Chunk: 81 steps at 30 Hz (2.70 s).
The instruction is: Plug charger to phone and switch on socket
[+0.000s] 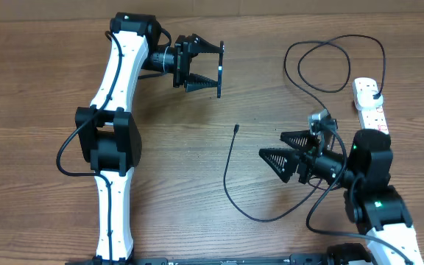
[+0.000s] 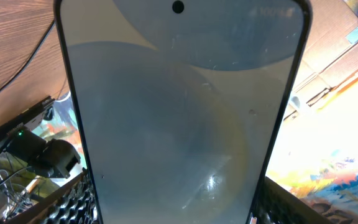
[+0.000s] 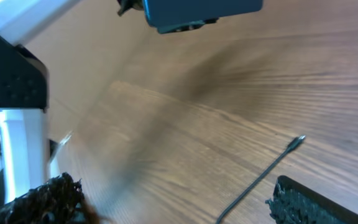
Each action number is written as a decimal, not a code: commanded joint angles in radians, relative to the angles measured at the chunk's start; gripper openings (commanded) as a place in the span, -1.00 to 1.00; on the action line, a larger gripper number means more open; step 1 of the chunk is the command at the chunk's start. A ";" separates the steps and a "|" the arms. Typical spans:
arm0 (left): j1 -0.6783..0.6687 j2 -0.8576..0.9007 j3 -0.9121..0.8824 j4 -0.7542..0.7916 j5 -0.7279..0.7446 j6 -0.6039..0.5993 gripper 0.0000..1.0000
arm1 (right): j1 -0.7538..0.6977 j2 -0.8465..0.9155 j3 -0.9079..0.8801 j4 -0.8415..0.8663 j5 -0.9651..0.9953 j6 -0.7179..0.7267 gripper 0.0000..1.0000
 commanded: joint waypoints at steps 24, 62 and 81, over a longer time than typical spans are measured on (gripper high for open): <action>0.004 -0.005 0.026 -0.003 0.054 -0.006 0.42 | 0.261 0.448 0.871 -0.792 0.642 0.193 0.82; 0.004 -0.005 0.026 -0.003 0.054 -0.010 0.43 | 0.587 0.732 1.219 -0.786 1.059 0.428 0.79; 0.004 -0.005 0.026 -0.003 0.054 -0.015 0.42 | 0.588 0.783 1.218 -0.778 1.099 0.428 0.74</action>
